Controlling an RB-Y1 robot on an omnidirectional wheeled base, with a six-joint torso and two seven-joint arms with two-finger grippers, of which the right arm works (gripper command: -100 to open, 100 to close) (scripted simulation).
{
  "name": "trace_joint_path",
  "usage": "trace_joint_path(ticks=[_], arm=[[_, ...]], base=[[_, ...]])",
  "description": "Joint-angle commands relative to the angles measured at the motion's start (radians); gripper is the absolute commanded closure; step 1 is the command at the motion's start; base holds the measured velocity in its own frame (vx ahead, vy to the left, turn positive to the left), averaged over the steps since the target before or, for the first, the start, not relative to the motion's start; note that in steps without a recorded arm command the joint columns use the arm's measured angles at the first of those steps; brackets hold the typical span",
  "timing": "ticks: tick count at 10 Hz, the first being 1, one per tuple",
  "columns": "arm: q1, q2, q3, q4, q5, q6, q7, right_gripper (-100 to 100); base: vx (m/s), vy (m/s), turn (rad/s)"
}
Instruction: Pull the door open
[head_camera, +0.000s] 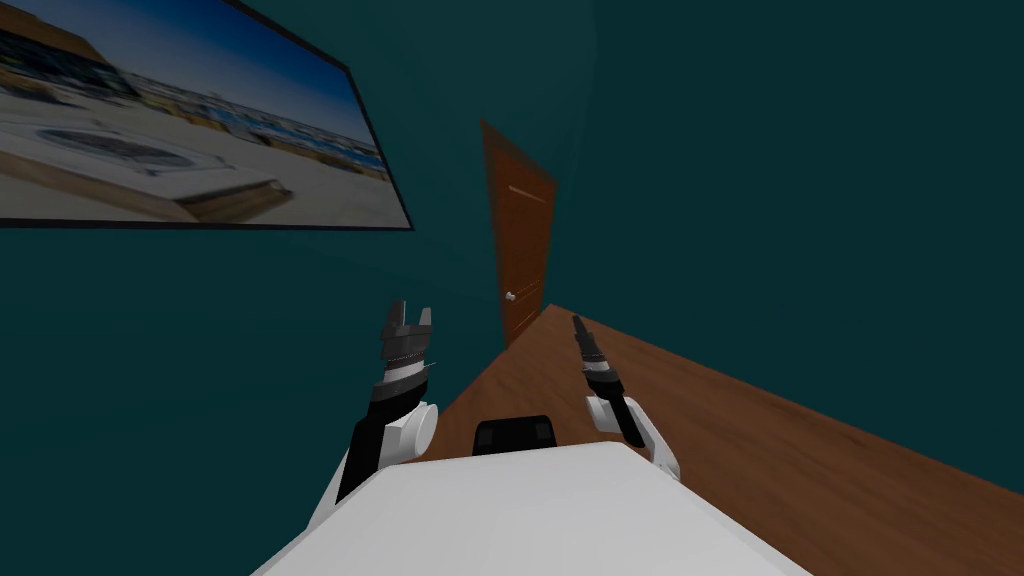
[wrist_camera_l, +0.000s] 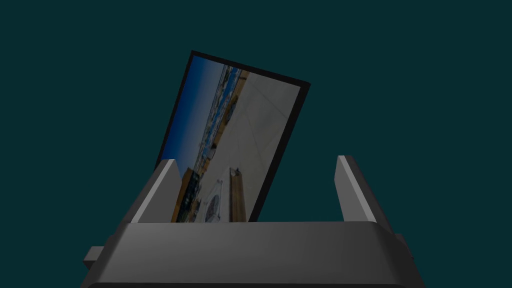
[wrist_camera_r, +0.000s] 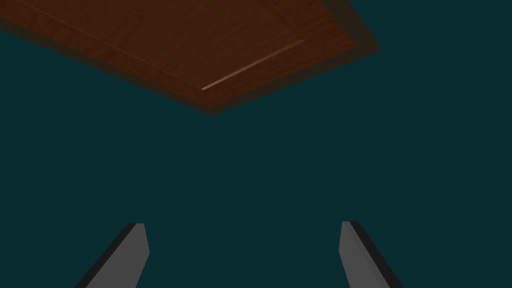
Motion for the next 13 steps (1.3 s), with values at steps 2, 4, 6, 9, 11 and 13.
trace_joint_path(ticks=[2,4,6,9,11,13], arm=[[-0.016,-0.006,-0.016,0.05,0.032,-0.012,0.037,-100],[-0.025,-0.007,-0.025,0.087,0.058,-0.022,0.067,-100],[-0.04,-0.008,-0.038,0.143,0.097,-0.036,0.113,-100],[-0.054,-0.008,-0.051,0.2,0.137,-0.051,0.159,-100],[-0.064,-0.008,-0.06,0.237,0.164,-0.061,0.19,-100],[-0.074,-0.007,-0.069,0.275,0.191,-0.071,0.22,-100]], base=[[0.082,-0.031,0.108],[0.104,-0.025,0.1],[0.118,-0.029,0.169],[0.119,-0.034,0.103],[0.087,-0.035,0.126],[0.08,-0.057,0.095]])
